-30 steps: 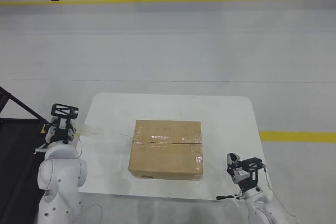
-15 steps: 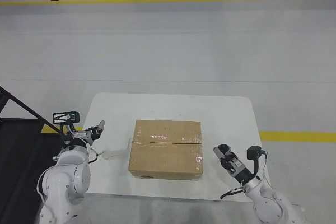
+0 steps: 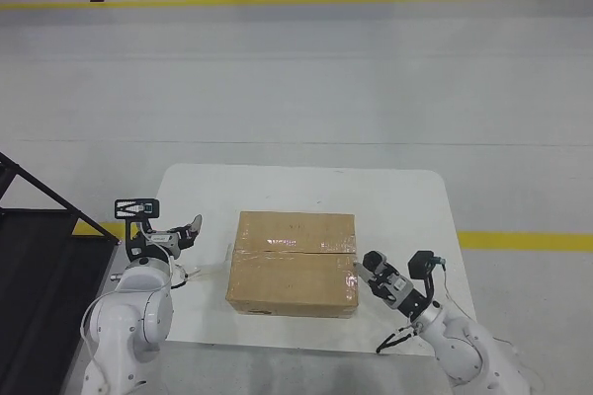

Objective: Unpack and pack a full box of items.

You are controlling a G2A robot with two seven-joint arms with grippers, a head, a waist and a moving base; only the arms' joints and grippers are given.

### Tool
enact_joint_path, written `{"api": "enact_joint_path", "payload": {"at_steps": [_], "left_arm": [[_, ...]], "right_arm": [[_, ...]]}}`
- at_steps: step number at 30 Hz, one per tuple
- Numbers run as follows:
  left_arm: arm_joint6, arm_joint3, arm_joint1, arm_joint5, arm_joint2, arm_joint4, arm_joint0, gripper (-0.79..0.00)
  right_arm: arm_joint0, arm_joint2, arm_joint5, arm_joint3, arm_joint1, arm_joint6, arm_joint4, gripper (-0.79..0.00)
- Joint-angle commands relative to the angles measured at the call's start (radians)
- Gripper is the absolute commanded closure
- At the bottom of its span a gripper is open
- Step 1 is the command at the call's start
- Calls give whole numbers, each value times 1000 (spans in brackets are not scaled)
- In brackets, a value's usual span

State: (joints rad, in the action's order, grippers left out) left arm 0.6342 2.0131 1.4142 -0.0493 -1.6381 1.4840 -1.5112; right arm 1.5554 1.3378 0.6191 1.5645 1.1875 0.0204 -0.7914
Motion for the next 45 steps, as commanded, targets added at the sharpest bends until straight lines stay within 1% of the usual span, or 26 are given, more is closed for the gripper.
{"api": "enact_joint_path", "payload": {"at_steps": [1,8,15,16,18,19,28,30,32,33,34,35,37,38,39,45], "left_arm": [[0,0,0,0,0,0,0,-785],[0,0,0,0,0,0,0,-785],[0,0,0,0,0,0,0,-785],[0,0,0,0,0,0,0,-785],[0,0,0,0,0,0,0,-785],[0,0,0,0,0,0,0,-785],[0,0,0,0,0,0,0,-785],[0,0,0,0,0,0,0,-785],[0,0,0,0,0,0,0,-785],[0,0,0,0,0,0,0,-785],[0,0,0,0,0,0,0,-785],[0,0,0,0,0,0,0,-785],[0,0,0,0,0,0,0,-785],[0,0,0,0,0,0,0,-785],[0,0,0,0,0,0,0,-785],[0,0,0,0,0,0,0,-785]], "right_arm": [[-14,-11,-4,-8,1,0,-11,-342],[-58,-39,-30,-45,7,-3,-19,-360],[-76,-59,-10,-61,10,3,-2,-332],[-76,-59,-3,-60,9,6,-2,-286],[-71,-56,11,-58,8,7,2,-139],[-68,-54,18,-56,7,8,3,0],[-24,-18,90,-37,-7,45,33,0],[-16,-13,107,-30,-10,56,40,-77],[-7,-9,130,-23,-13,70,51,-139],[-6,-8,135,-21,-14,75,50,-154],[-2,-8,148,-18,-16,81,53,-160],[0,-7,158,-16,-17,85,56,-142],[4,-5,174,-13,-19,92,60,-148],[6,-5,183,-13,-20,93,69,-160],[8,-5,190,-13,-21,96,73,-197],[22,-14,223,-1,-27,126,71,-203]]}}
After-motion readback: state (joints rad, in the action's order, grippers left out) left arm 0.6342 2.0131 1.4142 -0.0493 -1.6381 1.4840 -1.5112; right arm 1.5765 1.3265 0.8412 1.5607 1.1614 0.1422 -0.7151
